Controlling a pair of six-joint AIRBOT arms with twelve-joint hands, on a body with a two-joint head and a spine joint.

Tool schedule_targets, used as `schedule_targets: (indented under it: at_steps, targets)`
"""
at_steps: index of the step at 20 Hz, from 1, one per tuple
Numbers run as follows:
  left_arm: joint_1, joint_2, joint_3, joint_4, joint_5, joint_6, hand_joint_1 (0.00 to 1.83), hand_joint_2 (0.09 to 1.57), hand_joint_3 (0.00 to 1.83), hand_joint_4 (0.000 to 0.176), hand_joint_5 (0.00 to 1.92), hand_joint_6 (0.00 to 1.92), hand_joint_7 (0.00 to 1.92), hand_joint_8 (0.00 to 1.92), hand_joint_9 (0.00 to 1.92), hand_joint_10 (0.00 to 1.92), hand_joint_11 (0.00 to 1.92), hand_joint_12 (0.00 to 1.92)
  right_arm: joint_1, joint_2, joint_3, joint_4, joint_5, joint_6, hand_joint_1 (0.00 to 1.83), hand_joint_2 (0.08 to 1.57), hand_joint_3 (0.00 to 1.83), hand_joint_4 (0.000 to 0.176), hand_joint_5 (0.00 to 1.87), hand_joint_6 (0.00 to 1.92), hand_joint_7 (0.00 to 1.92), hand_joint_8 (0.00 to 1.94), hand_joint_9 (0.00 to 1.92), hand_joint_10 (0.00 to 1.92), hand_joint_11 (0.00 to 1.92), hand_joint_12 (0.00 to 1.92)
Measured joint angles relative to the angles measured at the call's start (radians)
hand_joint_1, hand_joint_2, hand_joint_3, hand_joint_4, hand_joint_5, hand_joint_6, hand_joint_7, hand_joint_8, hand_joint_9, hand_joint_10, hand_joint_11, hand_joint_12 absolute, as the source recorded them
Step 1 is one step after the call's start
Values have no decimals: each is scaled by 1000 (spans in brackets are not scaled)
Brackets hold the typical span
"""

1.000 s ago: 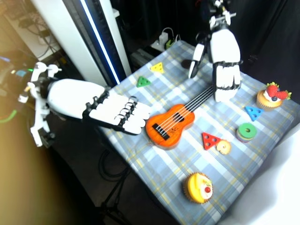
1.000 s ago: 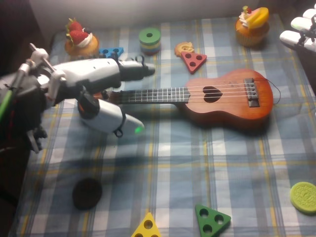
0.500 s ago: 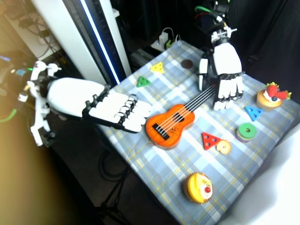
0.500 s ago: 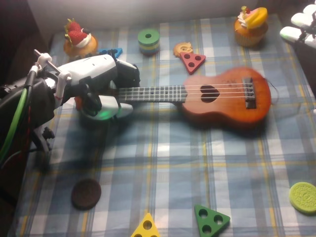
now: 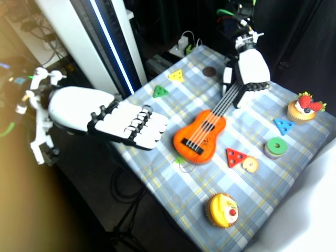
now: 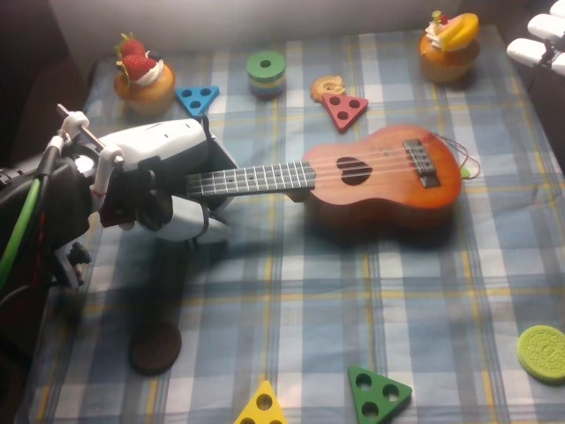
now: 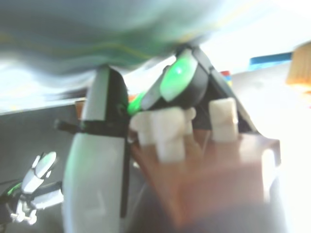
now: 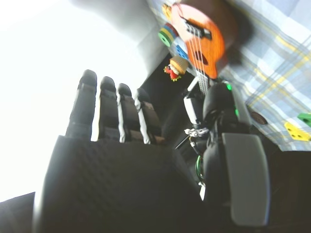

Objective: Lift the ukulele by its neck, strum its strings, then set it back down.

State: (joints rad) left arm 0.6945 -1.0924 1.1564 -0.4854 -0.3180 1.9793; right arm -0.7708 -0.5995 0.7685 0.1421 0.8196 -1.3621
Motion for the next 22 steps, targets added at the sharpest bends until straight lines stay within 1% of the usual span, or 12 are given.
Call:
schedule_targets:
  at_steps: [3, 6, 8, 9, 11, 12, 14, 15, 16, 17, 18, 22]
  targets:
    - [-32, 13, -16, 50, 22, -12, 1353, 1189, 36, 0, 1048, 1921, 1276, 1921, 1461, 1921, 1560, 1921, 13, -5, 0, -32, 4, 11, 521, 1267, 10, 0, 0, 0, 0, 0, 0, 0, 0, 0]
    - [-44, 35, -47, 85, -22, -31, 1400, 1206, 47, 0, 999, 1921, 1311, 1921, 1485, 1921, 1561, 1921, 72, -45, 25, -53, -16, 15, 844, 1308, 9, 0, 116, 38, 0, 0, 0, 0, 0, 0]
    - [-46, 39, -60, 109, -34, -39, 1439, 1189, 37, 0, 985, 1921, 1330, 1921, 1508, 1921, 1580, 1921, 118, -71, 51, -82, -77, 42, 519, 1337, 17, 4, 209, 53, 0, 0, 0, 0, 0, 0]
    - [-50, 43, -61, 121, -32, -39, 1423, 1199, 41, 0, 987, 1921, 1334, 1921, 1509, 1921, 1584, 1921, 137, -76, 58, -105, -111, 57, 386, 1355, 22, 13, 220, 48, 0, 0, 0, 0, 0, 0]
    - [-69, 48, -60, 140, -32, -39, 1437, 1206, 41, 0, 998, 1921, 1308, 1921, 1495, 1921, 1582, 1921, 178, -79, 60, -164, -170, 78, 208, 1373, 19, 53, 248, 43, 0, 0, 0, 0, 0, 0]
    - [-79, 48, -60, 149, -35, -39, 1415, 1216, 41, 0, 987, 1921, 1290, 1921, 1467, 1921, 1554, 1921, 199, -82, 66, -195, -196, 94, 171, 1374, 16, 50, 259, 41, 0, 0, 0, 0, 0, 0]
    - [-90, 51, -68, 172, -40, -39, 1324, 1266, 27, 0, 927, 1921, 1188, 1921, 1378, 1921, 1473, 1921, 266, -105, 85, -253, -275, 108, 116, 1254, 0, 88, 213, 15, 0, 0, 0, 0, 0, 0]
    - [-91, 56, -77, 184, -37, -40, 1312, 1272, 23, 0, 938, 1921, 1188, 1921, 1368, 1921, 1464, 1921, 296, -119, 97, -278, -315, 108, 692, 1345, 5, 18, 312, 16, 0, 0, 0, 0, 0, 0]
    - [-91, 56, -77, 191, -34, -40, 1264, 1297, 31, 0, 942, 1921, 1184, 1921, 1357, 1921, 1448, 1921, 311, -132, 103, -291, -349, 110, 990, 1360, 7, 11, 331, 11, 0, 0, 0, 0, 0, 0]
    - [-91, 58, -80, 190, -34, -40, 1257, 1304, 30, 0, 943, 1921, 1177, 1921, 1348, 1921, 1439, 1921, 330, -151, 108, -325, -393, 108, 1090, 1354, 3, 23, 331, 7, 0, 0, 0, 0, 0, 0]
    - [-92, 59, -79, 191, -34, -39, 1226, 1323, 22, 0, 933, 1921, 1160, 1921, 1324, 1921, 1415, 1921, 340, -161, 109, -342, -425, 109, 974, 1381, 12, 0, 229, 1, 0, 0, 0, 0, 27, 20]
    - [-98, 62, -79, 198, -35, -39, 1276, 1297, 3, 0, 891, 1921, 1121, 1921, 1281, 1921, 1370, 1921, 356, -171, 111, -443, -482, 190, 752, 1379, 8, 0, 280, 19, 0, 0, 0, 0, 0, 0]
